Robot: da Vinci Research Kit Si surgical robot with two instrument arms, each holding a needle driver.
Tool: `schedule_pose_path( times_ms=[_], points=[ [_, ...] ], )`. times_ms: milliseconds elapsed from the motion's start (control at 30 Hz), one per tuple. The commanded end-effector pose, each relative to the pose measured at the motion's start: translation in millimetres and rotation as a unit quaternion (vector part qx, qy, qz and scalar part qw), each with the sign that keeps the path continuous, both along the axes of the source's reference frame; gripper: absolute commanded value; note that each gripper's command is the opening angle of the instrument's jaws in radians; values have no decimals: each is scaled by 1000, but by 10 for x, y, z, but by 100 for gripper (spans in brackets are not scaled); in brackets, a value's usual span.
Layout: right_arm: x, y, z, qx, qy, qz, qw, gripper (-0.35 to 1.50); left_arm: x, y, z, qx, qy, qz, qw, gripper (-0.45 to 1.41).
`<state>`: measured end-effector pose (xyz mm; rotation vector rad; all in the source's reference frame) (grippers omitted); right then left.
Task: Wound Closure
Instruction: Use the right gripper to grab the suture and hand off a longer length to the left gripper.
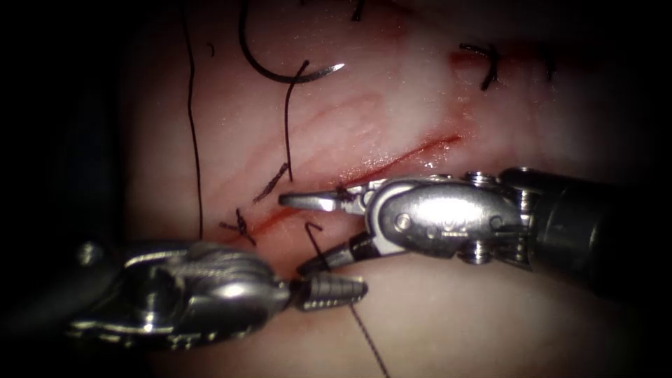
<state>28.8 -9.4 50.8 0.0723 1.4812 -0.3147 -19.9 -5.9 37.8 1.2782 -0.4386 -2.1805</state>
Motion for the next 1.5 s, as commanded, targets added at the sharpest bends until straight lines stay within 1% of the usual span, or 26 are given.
schedule_pose_path(
  times_ms=[33, 67, 133, 167, 300, 333, 367, 400, 433, 567, 667, 767, 800, 867, 900, 967, 1100, 1200, 1267, 1333, 1433, 1500],
  points=[
    [6, 3, 7, 6, 20, -39, 999, -35, -5, 5, 3, -2, -1, 0, 1000, -35],
    [6, 4, 7, 5, 23, -40, 999, -35, -5, 5, 3, -2, -1, 0, 1000, -35],
    [3, 10, 5, -3, 20, -2, 1000, -35, -5, 4, 3, -2, -1, 0, 1000, -35],
    [2, 13, 3, -2, 19, 7, 1000, -35, -5, 4, 3, -2, -1, 0, 1000, -35],
    [0, 18, -1, 2, 21, 11, 1000, -35, -6, 5, 3, 6, 1, -4, 1000, -35],
    [0, 18, -1, 2, 21, 11, 1000, -35, -6, 5, 2, 14, 2, -9, 1000, -26],
    [-1, 18, 0, -1, 22, 11, 1000, -35, -6, 5, 1, 23, 5, -19, 1000, 1],
    [-1, 18, 0, -2, 17, 10, 1000, -35, -6, 6, 0, 38, 12, -36, 999, 32],
    [-1, 18, 1, -3, 14, 10, 1000, -35, -6, 7, -1, 46, 14, -47, 998, 43],
    [-4, 19, 1, 12, 3, 12, 1000, -35, -7, 9, -4, 47, -4, -71, 996, 66],
    [-8, 22, 3, 26, -5, 22, 999, -35, -9, 9, -4, 41, -25, -86, 995, 76],
    [-17, 32, 11, 47, -19, 43, 998, -35, -12, 9, -4, 37, -42, -98, 994, 77],
    [-26, 41, 19, 69, -28, 60, 995, -35, -15, 8, -3, 37, -46, -104, 993, 78],
    [-33, 48, 25, 87, -29, 73, 993, -35, -16, 7, 0, 33, -45, -103, 993, 78],
    [-41, 56, 31, 99, -28, 89, 991, -35, -17, 5, 5, 31, -45, -103, 993, 78],
    [-47, 64, 36, 116, -25, 101, 988, -35, -17, 3, 11, 27, -44, -103, 993, 78],
    [-49, 72, 45, 126, -27, 116, 985, -35, -23, -5, 24, 22, -48, -100, 994, 78],
    [-49, 75, 50, 138, -26, 120, 983, -35, -34, -13, 33, 20, -49, -91, 994, 78],
    [-48, 76, 52, 143, -25, 122, 982, -35, -42, -17, 40, 20, -40, -85, 995, 78],
    [-47, 76, 58, 146, -27, 124, 981, -35, -54, -26, 50, 22, -37, -68, 997, 78],
    [-48, 78, 64, 150, -28, 126, 980, -35, -57, -30, 48, 23, -39, -62, 997, 78],
    [-48, 79, 71, 149, -31, 128, 980, -35, -56, -30, 40, 24, -40, -61, 997, 78]
  ],
)
